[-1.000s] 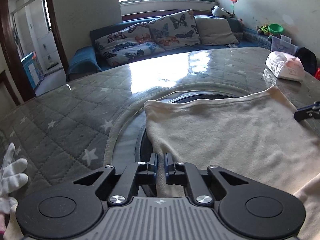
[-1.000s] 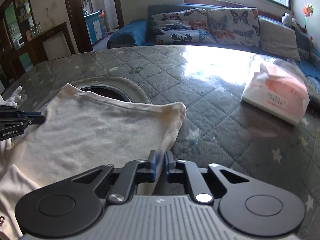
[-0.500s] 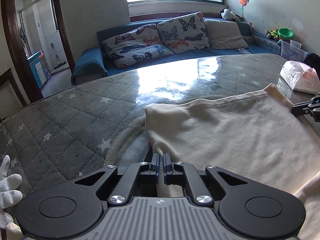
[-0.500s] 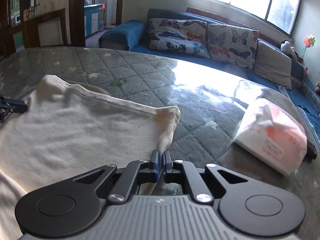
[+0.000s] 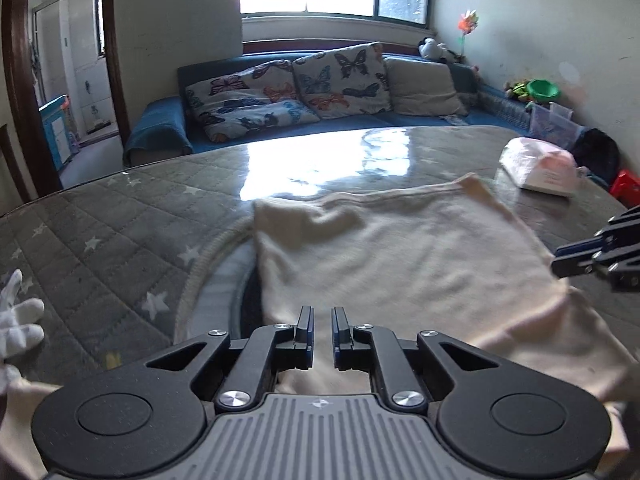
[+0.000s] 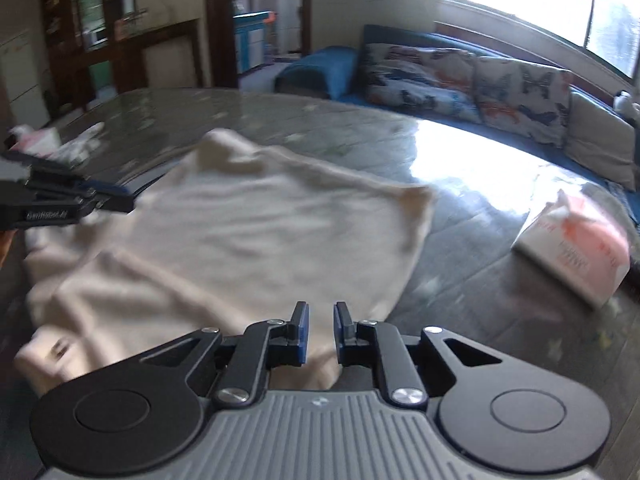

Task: Fold clothes
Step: 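Grasp the sweatshirt edge with the left gripper and lift it toward the body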

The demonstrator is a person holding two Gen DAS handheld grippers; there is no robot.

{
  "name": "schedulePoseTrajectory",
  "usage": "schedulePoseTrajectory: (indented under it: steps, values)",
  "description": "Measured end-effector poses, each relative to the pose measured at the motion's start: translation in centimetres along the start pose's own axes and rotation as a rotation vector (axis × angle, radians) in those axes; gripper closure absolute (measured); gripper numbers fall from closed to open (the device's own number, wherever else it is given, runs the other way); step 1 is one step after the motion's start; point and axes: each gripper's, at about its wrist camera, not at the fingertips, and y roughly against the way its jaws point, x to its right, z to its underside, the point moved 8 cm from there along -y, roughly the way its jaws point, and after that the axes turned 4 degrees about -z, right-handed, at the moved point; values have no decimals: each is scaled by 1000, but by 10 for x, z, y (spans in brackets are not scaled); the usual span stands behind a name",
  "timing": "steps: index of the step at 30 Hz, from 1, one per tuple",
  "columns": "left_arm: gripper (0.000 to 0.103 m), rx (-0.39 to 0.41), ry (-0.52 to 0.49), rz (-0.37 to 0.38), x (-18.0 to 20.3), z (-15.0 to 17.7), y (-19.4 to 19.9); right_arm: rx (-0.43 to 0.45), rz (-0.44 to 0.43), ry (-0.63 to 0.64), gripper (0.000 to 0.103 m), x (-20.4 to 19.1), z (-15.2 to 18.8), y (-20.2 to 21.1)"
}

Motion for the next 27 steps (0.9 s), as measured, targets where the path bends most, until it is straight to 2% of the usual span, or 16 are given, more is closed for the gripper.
schedulePoseTrajectory:
  steps: [4, 7, 11, 12, 15, 19, 20, 22, 25, 27]
  values:
    - [92, -10, -6, 52, 19, 23, 21, 9, 2, 38, 83, -16, 18, 8]
    - [92, -26, -13, 48, 26, 39, 25, 33, 33, 56, 82, -22, 21, 12]
    - [92, -29, 10, 36, 25, 52, 27, 69, 30, 53, 80, -30, 20, 21]
    - [88, -25, 13, 29, 24, 54, 27, 75, 27, 53, 78, -32, 21, 23]
    - [87, -23, 55, 27, 19, 56, 29, 63, 33, 33, 78, -29, 32, 15]
    - [87, -11, 106, 10, 10, 59, 38, 69, 43, 41, 73, -32, 36, 14]
    - [87, -6, 120, 2, 5, 59, 41, 73, 39, 45, 68, -33, 36, 14]
    - [87, 4, 150, -17, -4, 60, 46, 72, 31, 51, 63, -36, 36, 14]
    - [85, 17, 212, -59, -27, 62, 52, 70, 34, 57, 59, -38, 37, 13]
    - [85, 25, 253, -103, -47, 62, 56, 70, 25, 53, 52, -39, 36, 13]
